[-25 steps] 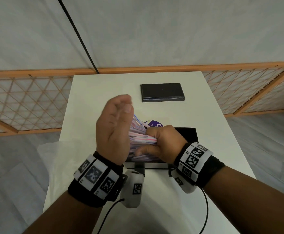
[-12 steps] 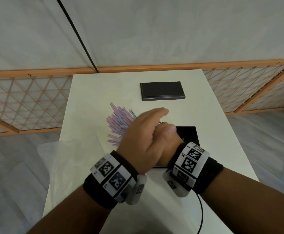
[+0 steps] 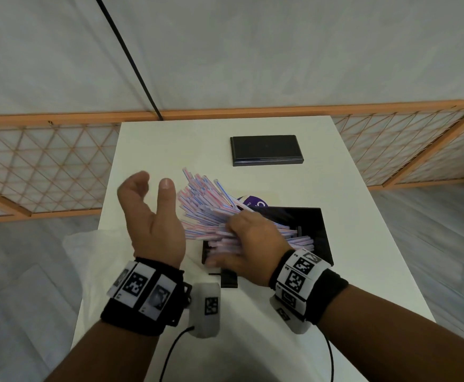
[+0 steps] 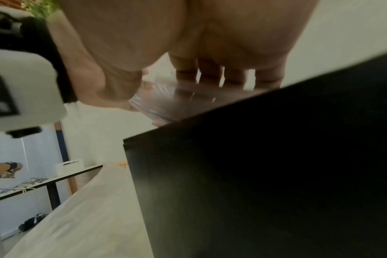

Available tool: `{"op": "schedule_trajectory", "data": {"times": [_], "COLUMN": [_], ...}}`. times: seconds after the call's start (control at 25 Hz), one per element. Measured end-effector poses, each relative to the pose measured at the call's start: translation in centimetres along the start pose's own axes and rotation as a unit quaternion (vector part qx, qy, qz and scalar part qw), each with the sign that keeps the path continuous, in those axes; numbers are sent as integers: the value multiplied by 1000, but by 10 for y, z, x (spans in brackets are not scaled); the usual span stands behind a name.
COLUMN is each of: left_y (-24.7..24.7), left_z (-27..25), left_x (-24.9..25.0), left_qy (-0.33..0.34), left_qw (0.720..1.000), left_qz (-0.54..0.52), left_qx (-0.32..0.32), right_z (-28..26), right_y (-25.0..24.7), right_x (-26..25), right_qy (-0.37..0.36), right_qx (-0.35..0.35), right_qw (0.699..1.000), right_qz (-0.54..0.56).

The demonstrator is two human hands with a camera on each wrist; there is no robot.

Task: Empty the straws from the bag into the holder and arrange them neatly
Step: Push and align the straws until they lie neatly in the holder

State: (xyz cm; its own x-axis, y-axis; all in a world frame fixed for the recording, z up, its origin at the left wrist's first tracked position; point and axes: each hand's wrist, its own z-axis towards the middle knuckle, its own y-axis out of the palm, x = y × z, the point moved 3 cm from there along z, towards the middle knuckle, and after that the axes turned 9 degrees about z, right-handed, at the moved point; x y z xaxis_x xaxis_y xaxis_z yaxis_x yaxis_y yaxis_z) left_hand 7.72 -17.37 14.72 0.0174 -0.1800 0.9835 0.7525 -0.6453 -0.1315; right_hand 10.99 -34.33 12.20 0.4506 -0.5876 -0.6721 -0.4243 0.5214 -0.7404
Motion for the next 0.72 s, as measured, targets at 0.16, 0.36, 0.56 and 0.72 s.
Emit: {"op": "schedule_trajectory", "data": {"times": [0.16, 0.36, 0.56, 0.72], "left_y": [16, 33, 38, 38], "left_z": [-13, -32, -29, -30], "left_x": [-40, -47, -47, -45], "left_qy": [-226, -274, -313, -332], "left_qw": [969, 955, 939, 929], "left_qz": [-91, -77, -119, -134], "left_qx": [-44, -79, -78, -99], "right_z": [-22, -34, -25, -21], "right_y": [-23, -15, -4, 1], "right_x": [35, 64, 51, 50], "right_qy": [49, 152, 132, 149], "right_qx": [67, -70, -92, -127], "right_qw": [996, 980, 980, 973], "right_qz": [-18, -105, -113, -123]}}
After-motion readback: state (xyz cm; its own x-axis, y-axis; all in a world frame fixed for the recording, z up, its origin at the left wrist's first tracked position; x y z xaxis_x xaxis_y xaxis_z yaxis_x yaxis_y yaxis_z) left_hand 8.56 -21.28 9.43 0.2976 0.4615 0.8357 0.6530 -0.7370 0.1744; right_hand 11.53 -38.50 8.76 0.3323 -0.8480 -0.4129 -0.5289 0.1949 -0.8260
